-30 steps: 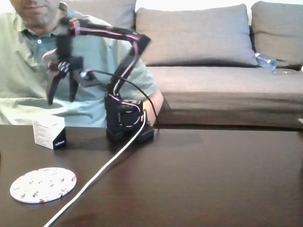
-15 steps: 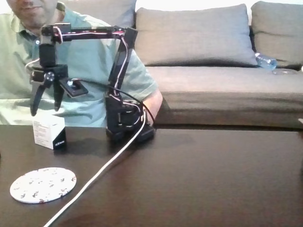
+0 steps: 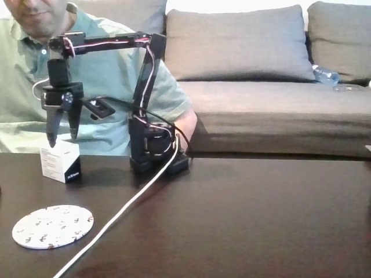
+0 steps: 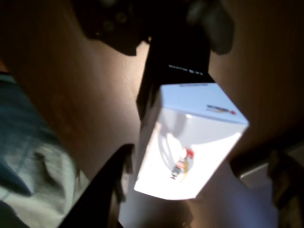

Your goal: Grasp a servo box and put it on the zirlivani.

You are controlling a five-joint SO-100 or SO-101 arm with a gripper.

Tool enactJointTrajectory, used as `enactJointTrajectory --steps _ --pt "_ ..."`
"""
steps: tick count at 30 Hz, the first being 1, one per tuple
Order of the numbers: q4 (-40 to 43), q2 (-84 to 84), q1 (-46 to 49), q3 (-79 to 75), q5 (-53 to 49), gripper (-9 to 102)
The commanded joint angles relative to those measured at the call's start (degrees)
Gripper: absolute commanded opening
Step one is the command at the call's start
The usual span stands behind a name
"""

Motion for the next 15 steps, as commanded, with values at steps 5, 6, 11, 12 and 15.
enactJointTrajectory --steps 5,6,11,12,15 --pt "-1.67 -0.35 1.23 0.0 -1.58 35" --pt "-2.29 -0.35 1.14 0.44 -1.49 35" --pt "-7.56 -0.35 0.97 4.48 -1.67 35" --pt "-8.35 -0.35 0.88 5.45 -1.58 35" --pt "-9.67 -0.35 0.79 7.21 -1.58 35"
